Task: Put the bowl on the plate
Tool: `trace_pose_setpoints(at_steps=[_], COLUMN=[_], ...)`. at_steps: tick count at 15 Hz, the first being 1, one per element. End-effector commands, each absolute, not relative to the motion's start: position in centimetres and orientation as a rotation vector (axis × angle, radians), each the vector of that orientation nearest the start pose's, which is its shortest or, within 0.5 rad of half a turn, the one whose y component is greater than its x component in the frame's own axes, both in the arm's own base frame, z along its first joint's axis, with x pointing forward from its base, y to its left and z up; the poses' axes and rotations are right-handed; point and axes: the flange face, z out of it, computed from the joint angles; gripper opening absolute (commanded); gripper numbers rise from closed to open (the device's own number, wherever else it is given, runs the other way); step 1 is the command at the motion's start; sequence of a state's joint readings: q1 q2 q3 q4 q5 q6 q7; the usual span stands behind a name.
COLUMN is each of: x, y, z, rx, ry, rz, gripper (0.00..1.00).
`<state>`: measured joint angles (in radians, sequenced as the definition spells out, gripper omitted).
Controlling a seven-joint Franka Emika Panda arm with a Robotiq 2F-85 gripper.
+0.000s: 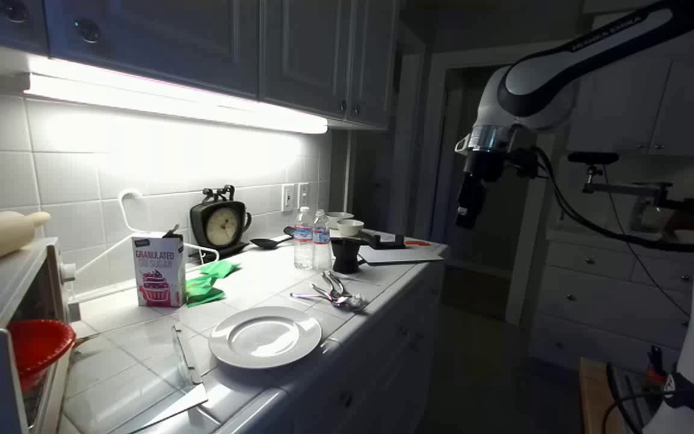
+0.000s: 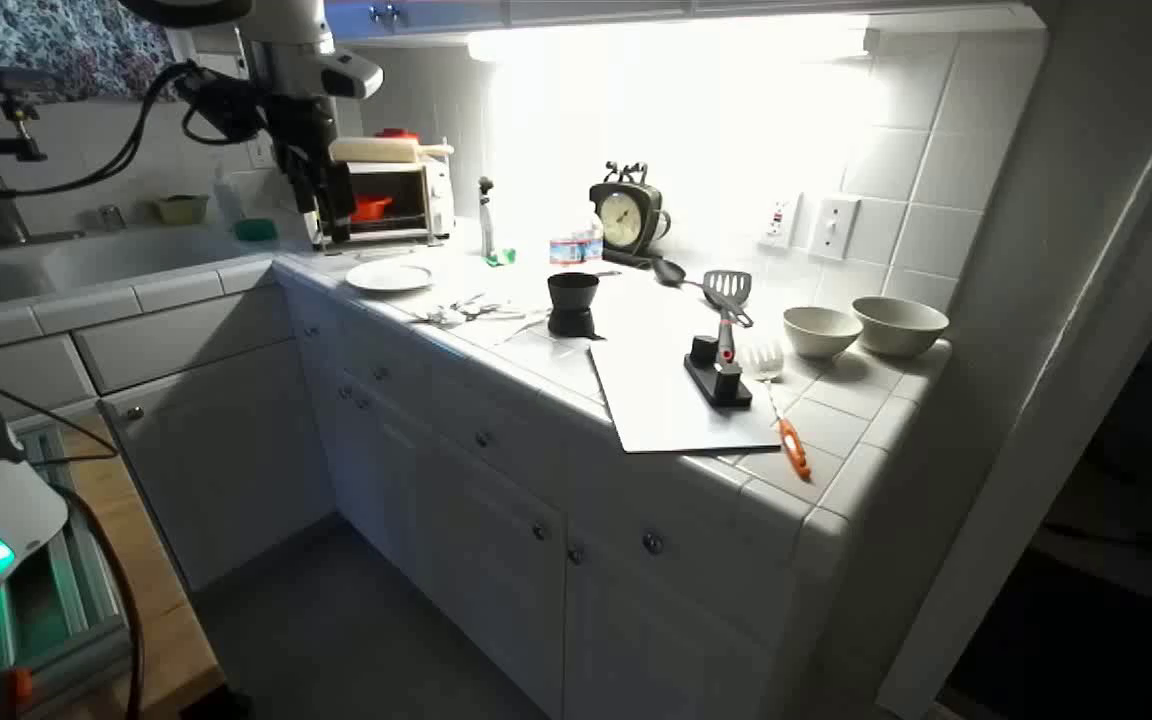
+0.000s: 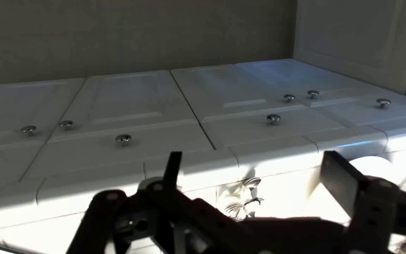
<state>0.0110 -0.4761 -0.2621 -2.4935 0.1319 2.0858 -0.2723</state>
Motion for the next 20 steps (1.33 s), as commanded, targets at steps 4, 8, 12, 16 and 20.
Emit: trace_pose_setpoints(at_steps=[4,8,12,16,20], x=[39.6,41.7,44.0,45.9,47.2], y=[-9.8,-6.3,0.4,6.6,11.3], z=[45.5,45.2,45.0,44.2,43.6], rx=[-2.922,-2.853,-2.817,-2.805,-2.713], ry=[0.024,0.192,0.217,0.076,-0.044], rz=[-0.155,-0.186,-0.300,-0.376,-0.374], gripper=[1.00,1.00,1.00,1.00,1.00])
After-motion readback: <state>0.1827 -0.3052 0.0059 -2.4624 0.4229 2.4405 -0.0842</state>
